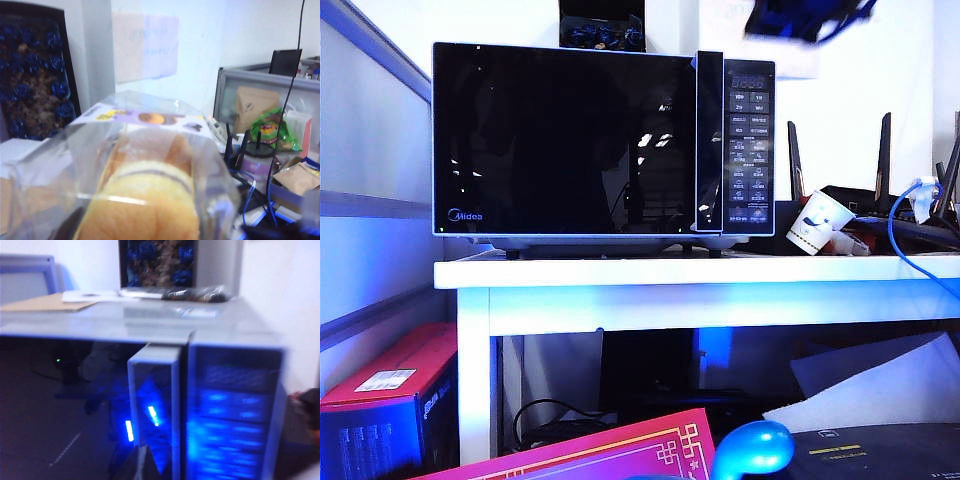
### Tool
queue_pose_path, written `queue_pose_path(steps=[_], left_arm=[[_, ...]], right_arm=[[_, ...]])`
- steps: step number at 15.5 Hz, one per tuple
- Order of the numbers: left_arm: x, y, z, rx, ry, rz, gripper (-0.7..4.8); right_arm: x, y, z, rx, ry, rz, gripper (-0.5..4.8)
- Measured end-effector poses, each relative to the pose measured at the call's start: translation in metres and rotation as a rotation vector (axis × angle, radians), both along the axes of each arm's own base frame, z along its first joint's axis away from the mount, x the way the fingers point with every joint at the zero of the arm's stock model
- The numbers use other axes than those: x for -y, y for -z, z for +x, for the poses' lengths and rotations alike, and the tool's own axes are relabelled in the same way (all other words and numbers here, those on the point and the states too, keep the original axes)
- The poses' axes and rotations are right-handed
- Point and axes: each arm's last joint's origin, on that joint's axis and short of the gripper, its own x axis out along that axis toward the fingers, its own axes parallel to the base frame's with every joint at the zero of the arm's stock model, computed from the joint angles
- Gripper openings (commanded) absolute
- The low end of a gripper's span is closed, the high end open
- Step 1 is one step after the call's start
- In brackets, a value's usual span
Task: Open the microwave door, place the box of snacks from the top of the microwave inside, then close the microwave door.
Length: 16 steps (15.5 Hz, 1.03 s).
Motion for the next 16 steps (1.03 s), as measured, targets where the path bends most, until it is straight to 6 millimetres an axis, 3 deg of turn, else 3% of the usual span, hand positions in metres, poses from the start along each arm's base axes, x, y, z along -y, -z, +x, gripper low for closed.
queue_pose_path(steps=[1,2,3,4,10,16], left_arm=[[-0.001,-0.001,-0.002,0.004,0.002,-0.001,2.77],[-0.001,-0.001,-0.002,0.006,0.002,-0.002,2.77],[-0.001,-0.002,-0.003,0.007,0.002,-0.003,2.77],[-0.001,-0.002,-0.003,0.007,0.002,-0.003,2.77],[-0.001,-0.001,-0.003,-0.001,0.002,0.000,2.77],[-0.001,0.000,-0.003,-0.008,0.002,0.002,2.77]], right_arm=[[-0.003,0.007,0.005,-0.008,-0.002,-0.003,-0.05],[-0.004,0.010,0.007,-0.012,-0.005,-0.006,0.46],[-0.006,0.016,0.012,-0.016,-0.006,-0.007,2.26],[-0.008,0.023,0.016,-0.025,-0.005,-0.013,3.66],[-0.019,0.059,0.044,0.028,-0.002,0.009,3.67],[-0.030,0.059,0.071,0.045,0.059,0.028,3.64]])
